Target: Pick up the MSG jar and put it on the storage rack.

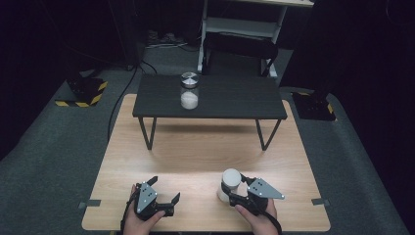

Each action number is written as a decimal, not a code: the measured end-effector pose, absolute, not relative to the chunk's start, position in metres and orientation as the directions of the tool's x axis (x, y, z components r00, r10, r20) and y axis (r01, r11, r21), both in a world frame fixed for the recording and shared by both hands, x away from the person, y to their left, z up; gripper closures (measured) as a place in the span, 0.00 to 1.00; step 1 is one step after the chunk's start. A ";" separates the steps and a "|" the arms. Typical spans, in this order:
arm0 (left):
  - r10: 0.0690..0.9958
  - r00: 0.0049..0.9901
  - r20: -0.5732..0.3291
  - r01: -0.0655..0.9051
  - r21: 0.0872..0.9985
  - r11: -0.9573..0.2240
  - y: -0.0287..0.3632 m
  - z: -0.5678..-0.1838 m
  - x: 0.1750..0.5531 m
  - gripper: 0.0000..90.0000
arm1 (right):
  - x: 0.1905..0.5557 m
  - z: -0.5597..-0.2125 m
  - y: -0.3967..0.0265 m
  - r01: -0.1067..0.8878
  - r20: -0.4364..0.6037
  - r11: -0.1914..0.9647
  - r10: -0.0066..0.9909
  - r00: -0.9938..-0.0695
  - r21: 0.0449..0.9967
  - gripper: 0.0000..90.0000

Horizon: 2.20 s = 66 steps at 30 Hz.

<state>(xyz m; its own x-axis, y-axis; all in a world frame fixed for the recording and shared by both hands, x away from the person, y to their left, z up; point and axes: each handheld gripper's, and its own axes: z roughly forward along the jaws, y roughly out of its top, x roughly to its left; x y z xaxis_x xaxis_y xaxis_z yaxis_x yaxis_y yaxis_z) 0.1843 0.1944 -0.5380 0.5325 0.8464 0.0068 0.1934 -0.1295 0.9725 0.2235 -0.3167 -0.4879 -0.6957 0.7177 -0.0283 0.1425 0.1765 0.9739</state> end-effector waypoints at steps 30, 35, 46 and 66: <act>0.843 0.538 0.028 0.192 0.969 -0.154 0.192 -0.536 0.183 0.01 | 0.226 -0.432 -0.313 0.110 -0.028 0.133 0.751 -0.660 0.985 0.37; 0.843 0.538 0.022 0.195 0.969 -0.149 0.193 -0.536 0.183 0.01 | 0.229 -0.418 -0.314 0.098 -0.027 0.119 0.756 -0.654 0.988 0.37; 0.842 0.539 0.015 0.199 0.969 -0.145 0.194 -0.536 0.183 0.01 | 0.238 -0.386 -0.314 0.078 -0.030 0.103 0.772 -0.635 0.992 0.37; 0.840 0.543 0.025 0.196 0.968 -0.155 0.194 -0.536 0.184 0.01 | 0.264 -0.322 -0.305 0.038 -0.052 0.091 0.811 -0.583 0.995 0.37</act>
<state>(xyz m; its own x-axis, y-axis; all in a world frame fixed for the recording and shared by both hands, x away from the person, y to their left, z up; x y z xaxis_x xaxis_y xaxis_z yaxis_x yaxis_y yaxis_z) 0.1837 0.1936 -0.5357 0.5427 0.8396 0.0246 0.1961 -0.1551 0.9682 0.2640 -0.3049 -0.3223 -0.5826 0.8111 -0.0518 0.0384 0.0911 0.9951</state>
